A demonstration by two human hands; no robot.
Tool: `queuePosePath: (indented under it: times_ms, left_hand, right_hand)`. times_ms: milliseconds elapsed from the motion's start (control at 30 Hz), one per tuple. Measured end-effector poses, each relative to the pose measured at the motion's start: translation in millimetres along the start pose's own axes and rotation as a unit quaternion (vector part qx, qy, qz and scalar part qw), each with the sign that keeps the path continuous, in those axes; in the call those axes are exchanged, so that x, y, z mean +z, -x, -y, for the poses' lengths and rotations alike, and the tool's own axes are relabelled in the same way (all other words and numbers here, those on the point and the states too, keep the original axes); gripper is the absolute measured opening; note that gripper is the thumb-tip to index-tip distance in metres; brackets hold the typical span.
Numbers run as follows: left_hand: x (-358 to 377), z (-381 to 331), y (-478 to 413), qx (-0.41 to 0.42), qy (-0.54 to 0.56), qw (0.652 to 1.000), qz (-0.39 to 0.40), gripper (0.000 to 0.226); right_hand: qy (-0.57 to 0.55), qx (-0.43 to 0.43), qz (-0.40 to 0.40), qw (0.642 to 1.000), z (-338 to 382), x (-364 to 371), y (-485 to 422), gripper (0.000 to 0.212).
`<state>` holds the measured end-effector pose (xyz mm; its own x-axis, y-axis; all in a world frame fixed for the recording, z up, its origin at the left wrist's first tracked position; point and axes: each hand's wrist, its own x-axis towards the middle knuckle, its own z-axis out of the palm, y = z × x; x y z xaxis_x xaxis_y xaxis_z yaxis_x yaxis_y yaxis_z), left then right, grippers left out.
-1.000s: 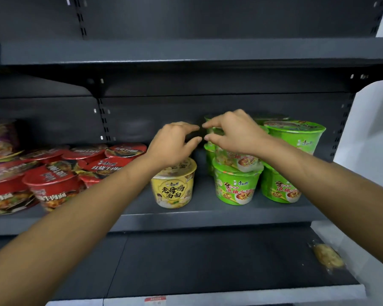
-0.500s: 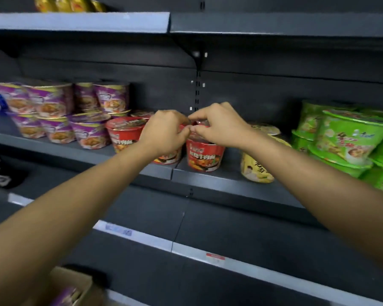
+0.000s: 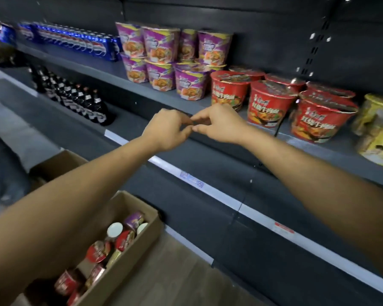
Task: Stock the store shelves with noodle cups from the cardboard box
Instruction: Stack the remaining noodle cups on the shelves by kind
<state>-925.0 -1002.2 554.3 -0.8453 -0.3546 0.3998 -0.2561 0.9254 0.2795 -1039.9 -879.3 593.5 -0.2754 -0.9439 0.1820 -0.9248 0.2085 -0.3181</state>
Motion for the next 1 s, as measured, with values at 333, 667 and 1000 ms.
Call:
queuePosePath:
  times_ms: [333,667,1000]
  left_hand:
    - [23,112,47,-0.108,-0.004,0.994,0.023,0.022]
    - [48,209,46,-0.228,-0.022,0.969,0.097,0.021]
    - [65,303,93,-0.319,0.002,0.935,0.153,0.02]
  right_hand:
    - [-0.074,-0.032,0.107,0.991,37,95,-81,0.024]
    - [-0.081,-0.066,0.2,0.974,38,187,-187,0.021]
    - [-0.106,-0.042,0.299,0.947,62,284,-247,0.028]
